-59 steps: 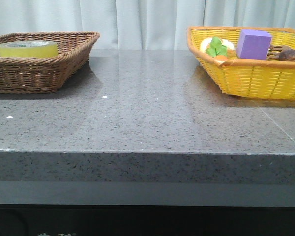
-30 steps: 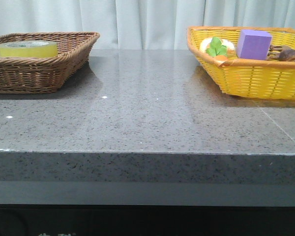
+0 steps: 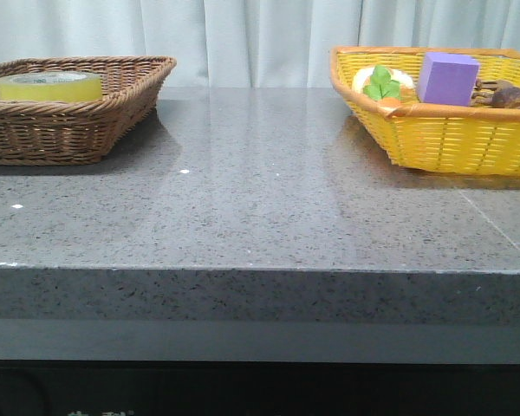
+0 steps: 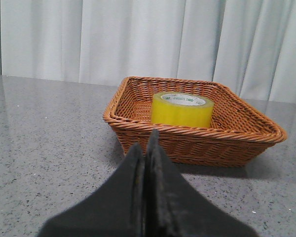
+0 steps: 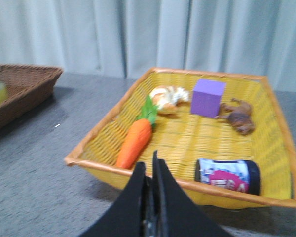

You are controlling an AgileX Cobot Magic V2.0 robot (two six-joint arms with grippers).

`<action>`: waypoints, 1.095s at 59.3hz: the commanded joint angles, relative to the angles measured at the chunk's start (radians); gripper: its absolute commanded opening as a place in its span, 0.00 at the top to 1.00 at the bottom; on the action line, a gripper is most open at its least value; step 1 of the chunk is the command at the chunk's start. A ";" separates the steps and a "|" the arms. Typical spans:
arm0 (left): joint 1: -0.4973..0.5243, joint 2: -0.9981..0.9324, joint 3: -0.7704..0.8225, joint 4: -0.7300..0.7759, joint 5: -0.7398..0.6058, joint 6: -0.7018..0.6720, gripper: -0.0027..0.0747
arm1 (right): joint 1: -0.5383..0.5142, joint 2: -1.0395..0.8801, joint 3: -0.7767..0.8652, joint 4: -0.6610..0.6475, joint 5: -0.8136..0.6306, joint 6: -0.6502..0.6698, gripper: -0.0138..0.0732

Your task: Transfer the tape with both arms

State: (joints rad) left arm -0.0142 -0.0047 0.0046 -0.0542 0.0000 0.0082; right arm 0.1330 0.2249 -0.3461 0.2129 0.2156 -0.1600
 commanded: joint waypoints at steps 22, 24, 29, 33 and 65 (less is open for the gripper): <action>0.001 -0.016 0.007 -0.009 -0.081 -0.008 0.99 | -0.045 -0.164 0.308 0.010 -0.344 -0.007 0.92; 0.001 -0.016 0.007 -0.009 -0.081 -0.008 0.99 | -0.045 -0.171 0.329 0.011 -0.346 -0.007 0.92; 0.001 -0.016 0.007 -0.009 -0.081 -0.008 0.99 | -0.047 -0.197 0.369 0.026 -0.344 -0.007 0.92; 0.001 -0.016 0.007 -0.009 -0.081 -0.008 0.99 | -0.058 -0.231 0.367 0.029 -0.281 -0.007 0.92; 0.001 -0.015 0.007 -0.009 -0.081 -0.008 0.99 | -0.095 -0.258 0.367 0.028 -0.221 -0.007 0.92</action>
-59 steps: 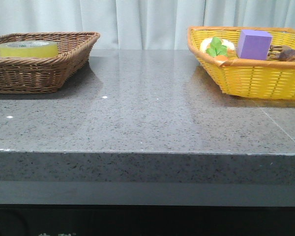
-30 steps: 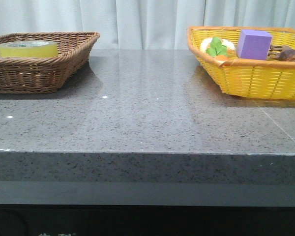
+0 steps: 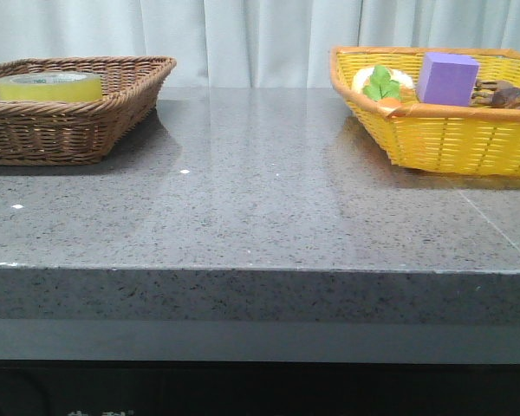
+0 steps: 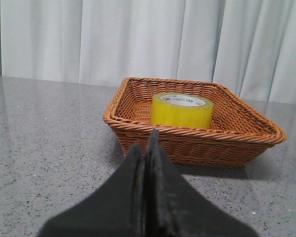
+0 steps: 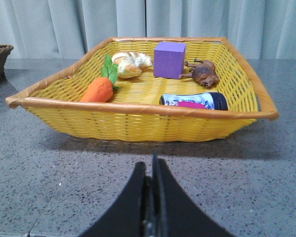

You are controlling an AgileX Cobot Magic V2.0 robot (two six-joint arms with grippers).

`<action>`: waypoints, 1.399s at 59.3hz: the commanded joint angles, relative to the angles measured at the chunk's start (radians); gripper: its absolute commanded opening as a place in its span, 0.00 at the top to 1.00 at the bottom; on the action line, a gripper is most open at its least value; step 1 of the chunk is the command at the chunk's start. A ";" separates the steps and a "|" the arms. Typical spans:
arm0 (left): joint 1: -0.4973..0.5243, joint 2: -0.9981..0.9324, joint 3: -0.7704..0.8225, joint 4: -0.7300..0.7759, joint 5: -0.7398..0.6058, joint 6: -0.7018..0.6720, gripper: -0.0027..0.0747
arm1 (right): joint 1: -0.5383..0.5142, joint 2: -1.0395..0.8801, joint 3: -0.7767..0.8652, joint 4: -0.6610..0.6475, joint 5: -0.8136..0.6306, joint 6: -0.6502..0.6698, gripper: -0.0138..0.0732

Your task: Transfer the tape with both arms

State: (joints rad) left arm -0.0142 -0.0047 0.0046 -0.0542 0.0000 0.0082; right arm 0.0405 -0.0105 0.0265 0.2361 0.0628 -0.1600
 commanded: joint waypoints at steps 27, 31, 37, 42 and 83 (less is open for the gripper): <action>0.001 -0.015 0.007 -0.009 -0.081 -0.008 0.99 | -0.003 -0.023 -0.006 -0.185 -0.203 0.207 0.92; 0.001 -0.015 0.007 -0.009 -0.081 -0.008 0.99 | -0.003 -0.023 -0.006 -0.188 -0.197 0.205 0.92; 0.001 -0.015 0.007 -0.009 -0.081 -0.008 0.99 | -0.003 -0.023 -0.006 -0.190 -0.162 0.205 0.92; 0.001 -0.015 0.007 -0.009 -0.081 -0.008 0.99 | -0.003 -0.023 -0.006 -0.200 -0.129 0.205 0.92; 0.001 -0.015 0.007 -0.009 -0.081 -0.008 0.99 | -0.040 -0.023 -0.006 -0.189 -0.155 0.160 0.92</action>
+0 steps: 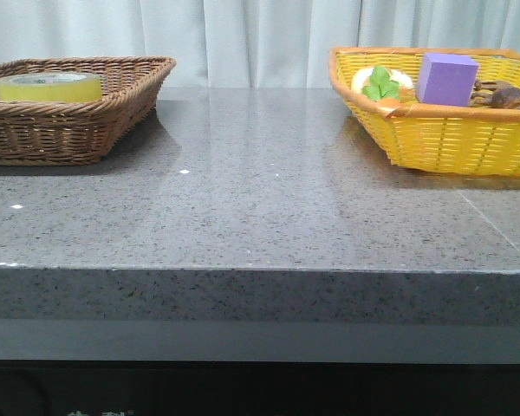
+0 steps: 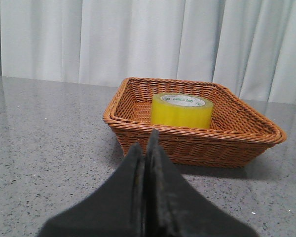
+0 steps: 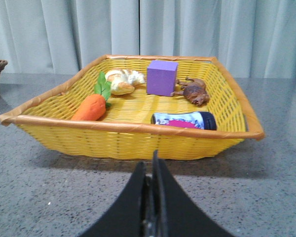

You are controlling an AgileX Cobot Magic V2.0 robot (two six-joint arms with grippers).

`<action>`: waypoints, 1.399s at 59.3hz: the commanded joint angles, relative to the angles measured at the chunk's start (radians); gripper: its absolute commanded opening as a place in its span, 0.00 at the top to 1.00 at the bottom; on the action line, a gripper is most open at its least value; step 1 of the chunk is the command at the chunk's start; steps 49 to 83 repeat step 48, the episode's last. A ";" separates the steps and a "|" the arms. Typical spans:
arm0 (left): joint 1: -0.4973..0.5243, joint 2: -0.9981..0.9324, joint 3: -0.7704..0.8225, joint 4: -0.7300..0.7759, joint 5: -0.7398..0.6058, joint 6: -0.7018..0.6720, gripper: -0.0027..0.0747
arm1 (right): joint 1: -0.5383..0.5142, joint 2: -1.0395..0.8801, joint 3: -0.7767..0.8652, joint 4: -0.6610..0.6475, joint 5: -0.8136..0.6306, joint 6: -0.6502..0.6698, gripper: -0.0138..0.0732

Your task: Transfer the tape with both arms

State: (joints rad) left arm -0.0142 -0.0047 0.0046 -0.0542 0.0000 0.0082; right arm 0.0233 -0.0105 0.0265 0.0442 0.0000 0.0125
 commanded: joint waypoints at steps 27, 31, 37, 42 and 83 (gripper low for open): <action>0.001 -0.015 0.007 -0.009 -0.081 -0.008 0.99 | -0.027 -0.022 -0.006 0.003 -0.093 -0.013 0.92; 0.001 -0.015 0.007 -0.009 -0.081 -0.008 0.99 | -0.027 -0.022 -0.006 0.003 -0.093 -0.013 0.92; 0.001 -0.015 0.007 -0.009 -0.081 -0.008 0.99 | -0.027 -0.022 -0.006 0.003 -0.093 -0.013 0.92; 0.001 -0.015 0.007 -0.009 -0.081 -0.008 0.99 | -0.027 -0.022 -0.006 0.003 -0.093 -0.013 0.92; 0.001 -0.015 0.007 -0.009 -0.081 -0.008 0.99 | -0.027 -0.022 -0.006 0.003 -0.093 -0.013 0.92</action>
